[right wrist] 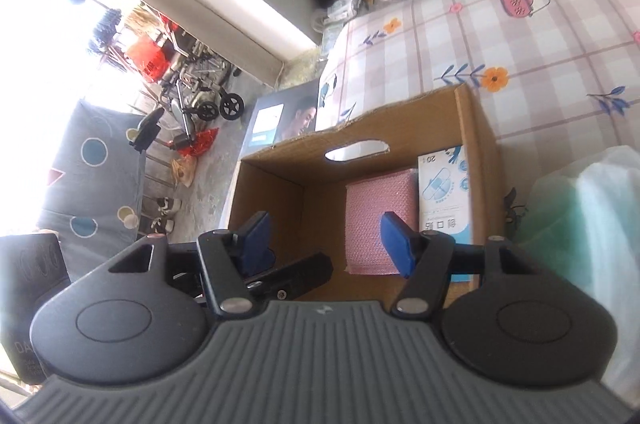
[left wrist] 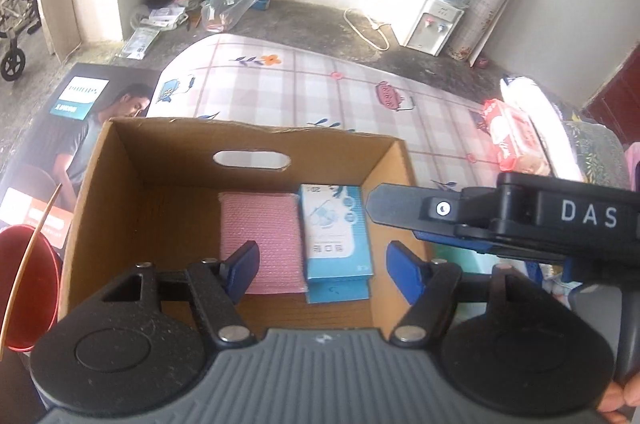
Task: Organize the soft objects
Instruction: 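Move the left tool over the clear bag of cotton swabs, then grasp the clear cotton-swab bag with the left tool and lift it, then carry the cotton-swab bag into the cardboard box and open the left tool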
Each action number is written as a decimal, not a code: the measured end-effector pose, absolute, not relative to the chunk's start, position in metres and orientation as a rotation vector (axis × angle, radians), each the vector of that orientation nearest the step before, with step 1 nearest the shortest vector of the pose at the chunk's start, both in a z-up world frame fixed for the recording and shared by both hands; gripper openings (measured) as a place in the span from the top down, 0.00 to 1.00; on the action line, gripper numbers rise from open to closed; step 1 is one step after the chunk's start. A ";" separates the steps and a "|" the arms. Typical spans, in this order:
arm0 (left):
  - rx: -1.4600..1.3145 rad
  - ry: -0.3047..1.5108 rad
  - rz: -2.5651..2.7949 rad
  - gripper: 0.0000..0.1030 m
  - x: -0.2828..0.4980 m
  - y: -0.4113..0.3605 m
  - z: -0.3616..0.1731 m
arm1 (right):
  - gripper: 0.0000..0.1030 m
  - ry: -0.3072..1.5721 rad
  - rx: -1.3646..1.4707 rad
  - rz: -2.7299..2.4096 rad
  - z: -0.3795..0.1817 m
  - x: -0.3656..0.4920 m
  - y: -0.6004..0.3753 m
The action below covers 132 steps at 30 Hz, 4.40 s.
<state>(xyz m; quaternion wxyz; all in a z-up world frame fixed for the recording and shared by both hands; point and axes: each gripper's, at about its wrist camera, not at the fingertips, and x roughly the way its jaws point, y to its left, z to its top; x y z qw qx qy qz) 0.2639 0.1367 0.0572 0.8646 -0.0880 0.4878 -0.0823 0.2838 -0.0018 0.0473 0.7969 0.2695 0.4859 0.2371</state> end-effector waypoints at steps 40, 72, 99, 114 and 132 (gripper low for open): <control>-0.204 1.302 -0.637 0.41 0.416 -0.279 -0.089 | 0.63 1.065 0.642 -0.118 -0.074 0.352 -0.453; -0.224 1.111 -0.659 0.68 0.380 -0.222 0.020 | 0.74 0.888 0.741 0.036 -0.002 0.337 -0.404; -0.220 1.118 -0.089 0.66 0.291 0.192 0.050 | 0.73 1.109 0.672 0.581 0.032 0.299 0.049; -0.076 1.195 0.005 0.49 0.333 0.228 -0.021 | 0.70 1.298 0.877 0.492 -0.086 0.348 0.105; -0.017 1.167 0.036 0.48 0.304 0.229 0.002 | 0.80 1.351 0.862 0.445 -0.092 0.342 0.126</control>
